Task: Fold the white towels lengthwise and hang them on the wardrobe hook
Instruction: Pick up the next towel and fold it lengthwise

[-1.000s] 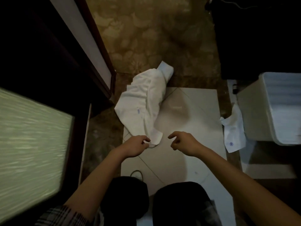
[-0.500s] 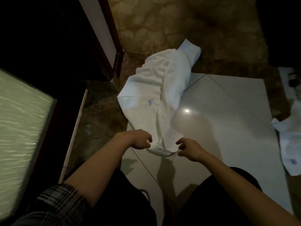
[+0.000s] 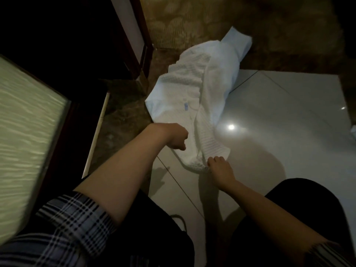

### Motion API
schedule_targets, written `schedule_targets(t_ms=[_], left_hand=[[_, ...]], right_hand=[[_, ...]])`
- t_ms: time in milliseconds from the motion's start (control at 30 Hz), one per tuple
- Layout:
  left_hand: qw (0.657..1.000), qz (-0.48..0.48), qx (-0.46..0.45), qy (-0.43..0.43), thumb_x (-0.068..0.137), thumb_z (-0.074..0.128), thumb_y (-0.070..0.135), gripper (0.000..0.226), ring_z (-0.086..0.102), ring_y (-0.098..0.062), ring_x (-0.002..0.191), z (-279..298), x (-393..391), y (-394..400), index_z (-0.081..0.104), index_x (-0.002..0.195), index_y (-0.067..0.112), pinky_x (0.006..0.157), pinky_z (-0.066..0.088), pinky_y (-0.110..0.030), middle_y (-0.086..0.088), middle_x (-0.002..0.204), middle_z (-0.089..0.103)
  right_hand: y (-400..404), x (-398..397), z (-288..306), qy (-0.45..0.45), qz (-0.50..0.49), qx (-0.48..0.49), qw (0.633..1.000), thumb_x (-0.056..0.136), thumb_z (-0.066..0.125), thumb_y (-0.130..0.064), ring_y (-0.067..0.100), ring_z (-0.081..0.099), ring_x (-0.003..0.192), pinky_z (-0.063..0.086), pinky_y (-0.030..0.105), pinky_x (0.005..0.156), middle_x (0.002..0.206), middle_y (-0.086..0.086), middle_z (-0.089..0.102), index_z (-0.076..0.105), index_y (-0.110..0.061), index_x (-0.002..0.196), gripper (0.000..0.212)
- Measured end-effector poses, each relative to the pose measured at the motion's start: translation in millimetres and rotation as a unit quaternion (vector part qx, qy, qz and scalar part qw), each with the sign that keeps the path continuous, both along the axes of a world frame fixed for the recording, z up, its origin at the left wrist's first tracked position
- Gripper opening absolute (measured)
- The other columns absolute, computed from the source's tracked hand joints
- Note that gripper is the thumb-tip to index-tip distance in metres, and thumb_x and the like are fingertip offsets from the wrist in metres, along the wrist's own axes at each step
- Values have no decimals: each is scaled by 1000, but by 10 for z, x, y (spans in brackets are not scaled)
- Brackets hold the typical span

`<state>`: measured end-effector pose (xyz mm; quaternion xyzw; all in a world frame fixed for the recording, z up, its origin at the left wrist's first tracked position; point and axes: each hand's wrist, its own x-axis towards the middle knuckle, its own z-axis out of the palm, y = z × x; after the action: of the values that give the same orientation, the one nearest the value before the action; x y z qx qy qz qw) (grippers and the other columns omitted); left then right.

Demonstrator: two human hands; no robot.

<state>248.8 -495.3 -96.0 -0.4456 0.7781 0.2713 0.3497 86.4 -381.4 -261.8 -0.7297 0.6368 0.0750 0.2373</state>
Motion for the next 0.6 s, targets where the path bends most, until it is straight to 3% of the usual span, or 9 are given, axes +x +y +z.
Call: schedule_targets(t_ms=[200, 300, 433, 533, 600], left_hand=[[998, 11, -22, 49, 90, 61, 27, 69, 41, -27, 129, 67, -184, 66, 23, 147, 16, 98, 37, -34, -9, 146, 39], [995, -54, -59, 55, 83, 70, 30, 76, 43, -28, 126, 53, -257, 114, 28, 145, 19, 100, 38, -37, -8, 141, 43], [969, -110, -159, 151, 75, 75, 36, 61, 46, -22, 117, 38, -380, 140, 50, 129, 20, 102, 35, -34, -3, 130, 52], [964, -69, -153, 206, 79, 71, 32, 42, 53, -23, 108, 69, -447, 97, 60, 116, 17, 102, 37, -39, -4, 120, 60], [957, -49, -163, 235, 80, 68, 29, 25, 57, -24, 94, 115, -423, 34, 63, 100, 16, 91, 43, -38, -2, 98, 63]], right_hand=[[-119, -48, 221, -110, -26, -31, 993, 98, 46, -22, 17, 58, 94, 52, 28, 81, 114, 7, 60, 48, -17, 117, 20], [-219, -77, 635, -146, 15, -129, 981, 96, 51, -15, 23, 64, 83, 49, 26, 70, 105, 14, 66, 53, -13, 119, 23], [-387, -267, 1297, -192, 103, -332, 918, 74, 75, 0, 24, 67, 56, 53, 25, 51, 71, 16, 69, 62, -3, 98, 28], [-523, -395, 1655, -196, 100, -323, 921, 81, 67, -7, 25, 61, 48, 38, 21, 45, 59, 15, 62, 60, -3, 89, 12], [-626, -504, 1795, -188, 128, -359, 905, 76, 76, -22, 23, 52, 40, 31, 16, 51, 52, 12, 57, 62, -4, 78, 22]])
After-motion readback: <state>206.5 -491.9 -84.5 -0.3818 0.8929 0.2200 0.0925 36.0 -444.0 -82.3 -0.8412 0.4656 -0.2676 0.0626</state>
